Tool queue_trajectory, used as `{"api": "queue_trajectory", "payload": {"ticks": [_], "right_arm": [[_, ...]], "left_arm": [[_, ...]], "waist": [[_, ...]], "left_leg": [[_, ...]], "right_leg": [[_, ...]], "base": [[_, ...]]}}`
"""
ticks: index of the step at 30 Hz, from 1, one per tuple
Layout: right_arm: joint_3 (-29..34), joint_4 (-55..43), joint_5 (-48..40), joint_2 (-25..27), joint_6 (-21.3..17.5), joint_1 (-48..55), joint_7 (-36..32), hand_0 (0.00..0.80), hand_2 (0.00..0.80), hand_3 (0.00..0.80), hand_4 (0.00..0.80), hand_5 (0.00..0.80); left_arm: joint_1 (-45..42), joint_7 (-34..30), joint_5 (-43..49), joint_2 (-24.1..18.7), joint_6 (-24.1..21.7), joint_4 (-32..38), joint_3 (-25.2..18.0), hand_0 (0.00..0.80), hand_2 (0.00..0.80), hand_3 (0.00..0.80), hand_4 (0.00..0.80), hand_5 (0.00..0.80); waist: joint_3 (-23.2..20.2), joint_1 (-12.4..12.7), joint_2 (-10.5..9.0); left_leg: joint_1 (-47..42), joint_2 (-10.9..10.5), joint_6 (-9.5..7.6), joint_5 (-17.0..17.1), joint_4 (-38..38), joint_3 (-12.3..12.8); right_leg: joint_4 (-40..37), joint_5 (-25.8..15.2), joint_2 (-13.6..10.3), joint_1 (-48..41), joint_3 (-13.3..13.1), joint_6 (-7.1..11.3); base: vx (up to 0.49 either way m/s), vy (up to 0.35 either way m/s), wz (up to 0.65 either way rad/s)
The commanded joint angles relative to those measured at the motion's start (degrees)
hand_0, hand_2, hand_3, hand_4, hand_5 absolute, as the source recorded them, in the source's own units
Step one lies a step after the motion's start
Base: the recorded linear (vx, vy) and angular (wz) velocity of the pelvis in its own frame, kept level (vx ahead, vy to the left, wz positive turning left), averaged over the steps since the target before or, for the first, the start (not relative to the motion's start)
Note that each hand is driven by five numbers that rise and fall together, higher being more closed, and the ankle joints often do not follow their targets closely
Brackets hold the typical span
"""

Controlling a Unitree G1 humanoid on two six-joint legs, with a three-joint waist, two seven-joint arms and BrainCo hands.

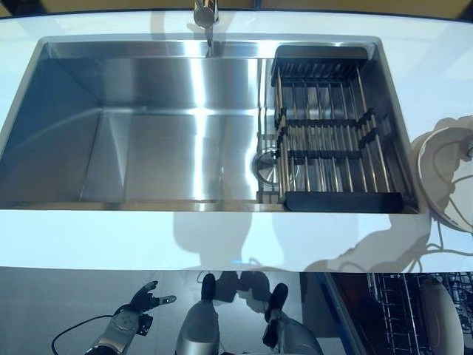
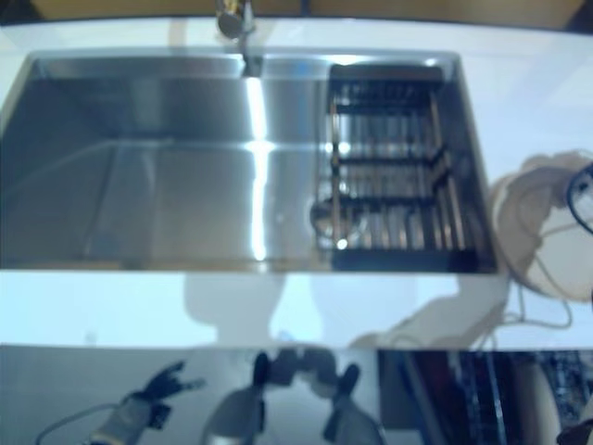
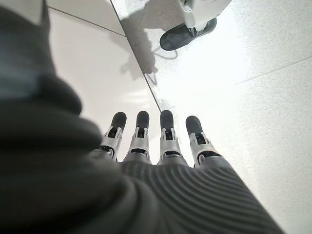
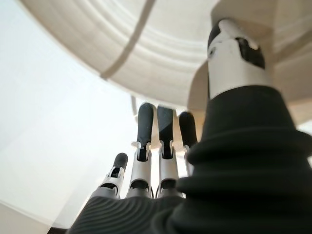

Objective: Take plates into dishwasher

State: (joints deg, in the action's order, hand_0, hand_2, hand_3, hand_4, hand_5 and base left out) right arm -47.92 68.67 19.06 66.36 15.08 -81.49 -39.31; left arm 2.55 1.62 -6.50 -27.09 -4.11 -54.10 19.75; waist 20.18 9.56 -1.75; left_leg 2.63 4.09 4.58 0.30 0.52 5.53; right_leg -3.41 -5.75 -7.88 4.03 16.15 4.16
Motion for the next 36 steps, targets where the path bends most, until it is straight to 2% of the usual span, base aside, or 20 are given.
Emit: {"api": "queue_trajectory", "payload": {"ticks": [1,8,17,19,21,24,27,31,36], "right_arm": [[-6.24,-0.75,0.28,4.23,0.91,-9.13,3.12,0.000,0.000,0.000,0.000,0.000],[-8.24,-2.54,-3.76,5.58,0.94,-12.93,4.71,0.000,0.000,0.000,0.000,0.000],[-9.08,-6.79,-9.84,6.30,1.70,-16.78,7.69,0.000,0.000,0.000,0.000,0.000],[-8.31,-8.26,-11.47,6.60,1.21,-16.10,9.02,0.000,0.000,0.000,0.000,0.000],[-7.24,-10.79,-10.19,7.20,-1.09,-14.56,10.45,0.000,0.000,0.000,0.000,0.000],[-6.20,-17.77,-9.72,8.36,-2.91,-10.92,11.55,0.000,0.000,0.000,0.000,0.000],[-3.30,-24.24,-8.60,9.53,-3.93,-5.51,13.36,0.000,0.000,0.000,0.000,0.000],[5.56,-34.41,-4.14,10.03,-5.25,6.70,15.49,0.000,0.000,0.000,0.000,0.000],[15.21,-43.23,-2.07,8.08,-4.73,19.02,15.91,0.000,0.000,0.000,0.000,0.000]], "left_arm": [[-1.05,-0.09,-0.41,-1.10,0.50,-0.41,1.81,0.000,0.000,0.000,0.000,0.000],[-1.60,0.23,-0.19,-1.17,1.05,-2.54,1.05,0.000,0.000,0.000,0.000,0.000],[-1.14,0.07,0.49,-0.22,2.38,-4.88,0.77,0.000,0.000,0.000,0.000,0.000],[-1.06,-0.07,1.03,0.34,2.41,-5.52,0.70,0.000,0.000,0.000,0.000,0.000],[-1.00,-0.17,1.89,0.80,2.61,-5.98,0.63,0.000,0.000,0.000,0.000,0.000],[-0.79,-0.28,2.10,1.37,2.98,-6.41,0.67,0.000,0.000,0.000,0.000,0.000],[-0.98,-0.36,2.55,1.83,3.08,-6.51,0.17,0.000,0.000,0.000,0.000,0.000],[-1.00,-0.65,3.23,2.39,4.03,-6.24,-0.95,0.000,0.000,0.000,0.000,0.000],[-0.90,-0.66,3.88,2.91,4.85,-6.82,-2.15,0.000,0.000,0.000,0.000,0.000]], "waist": [[-1.80,0.16,-3.68],[-5.26,-1.24,-5.43],[-10.62,-3.92,-5.78],[-11.80,-4.52,-5.60],[-13.01,-5.21,-5.52],[-14.54,-6.45,-5.32],[-15.45,-7.33,-5.13],[-16.03,-8.62,-4.68],[-16.05,-9.75,-4.54]], "left_leg": [[1.13,1.73,-0.26,4.76,2.40,0.14],[-1.35,1.74,-0.46,4.05,3.37,1.58],[-4.45,1.31,-0.54,2.96,4.25,3.97],[-4.97,1.37,-0.44,2.91,4.48,4.54],[-5.27,1.37,-0.34,2.77,4.48,5.07],[-5.97,1.13,-0.35,2.39,4.48,5.89],[-6.52,1.04,-0.34,2.05,4.48,6.53],[-7.15,0.92,-0.43,1.60,4.48,7.59],[-7.65,0.88,-0.69,1.22,4.48,8.42]], "right_leg": [[8.32,4.45,-0.37,0.52,-0.16,-0.25],[6.44,4.10,0.23,-1.67,-1.32,0.16],[4.04,3.78,0.39,-4.41,-2.95,0.62],[3.59,3.67,0.31,-4.98,-3.12,0.76],[3.28,3.58,0.25,-5.31,-3.34,0.89],[2.52,3.25,0.21,-5.89,-3.57,1.07],[1.93,2.95,0.20,-6.26,-3.65,1.21],[1.12,2.61,0.27,-6.66,-3.79,1.52],[0.85,2.42,0.33,-6.69,-4.09,1.75]], "base": [[0.000,0.000,0.00],[-0.012,0.006,-0.13],[-0.023,0.029,-0.13],[-0.010,0.031,-0.17],[-0.005,0.023,-0.11],[-0.001,0.024,-0.08],[0.007,0.023,-0.12],[-0.008,0.008,-0.01],[-0.037,0.004,-0.03]]}}
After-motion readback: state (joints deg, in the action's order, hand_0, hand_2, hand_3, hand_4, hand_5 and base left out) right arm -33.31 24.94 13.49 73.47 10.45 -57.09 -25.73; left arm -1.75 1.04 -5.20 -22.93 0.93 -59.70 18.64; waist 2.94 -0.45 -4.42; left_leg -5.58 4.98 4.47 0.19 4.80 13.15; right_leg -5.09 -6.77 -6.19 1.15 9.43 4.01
